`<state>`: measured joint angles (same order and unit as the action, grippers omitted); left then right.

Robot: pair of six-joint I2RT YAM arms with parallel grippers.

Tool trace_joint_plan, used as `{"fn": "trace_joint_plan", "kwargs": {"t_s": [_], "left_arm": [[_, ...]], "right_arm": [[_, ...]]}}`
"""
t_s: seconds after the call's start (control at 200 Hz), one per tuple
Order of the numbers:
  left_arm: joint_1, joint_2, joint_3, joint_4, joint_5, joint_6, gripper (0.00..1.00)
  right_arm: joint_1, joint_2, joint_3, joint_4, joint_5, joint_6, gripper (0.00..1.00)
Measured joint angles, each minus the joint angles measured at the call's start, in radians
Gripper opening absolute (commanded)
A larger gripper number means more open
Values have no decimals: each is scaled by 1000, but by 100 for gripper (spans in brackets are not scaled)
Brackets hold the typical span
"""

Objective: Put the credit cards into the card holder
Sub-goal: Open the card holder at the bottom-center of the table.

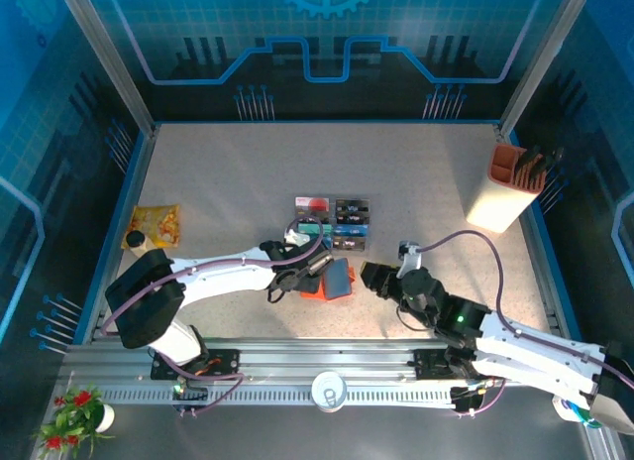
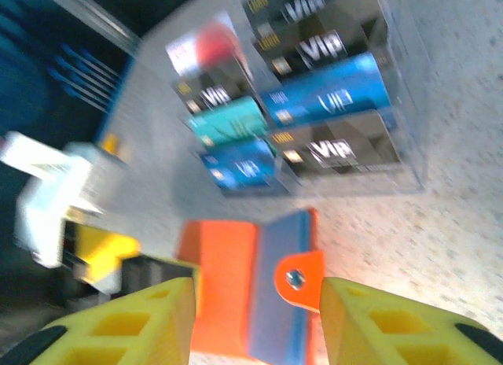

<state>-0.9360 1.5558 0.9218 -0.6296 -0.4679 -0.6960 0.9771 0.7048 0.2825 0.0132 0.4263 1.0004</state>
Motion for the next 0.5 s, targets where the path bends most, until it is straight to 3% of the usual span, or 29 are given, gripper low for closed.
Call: {"fn": "trace_joint_plan", "kwargs": {"t_s": [0.255,0.5], "left_arm": [[0,-20,0,20,0,0,99],[0,-20,0,29,0,0,99]], "right_arm": [[-3,304,124,-38,-122,-87,33],[-5,467,197,-2,-172,-135,29]]}}
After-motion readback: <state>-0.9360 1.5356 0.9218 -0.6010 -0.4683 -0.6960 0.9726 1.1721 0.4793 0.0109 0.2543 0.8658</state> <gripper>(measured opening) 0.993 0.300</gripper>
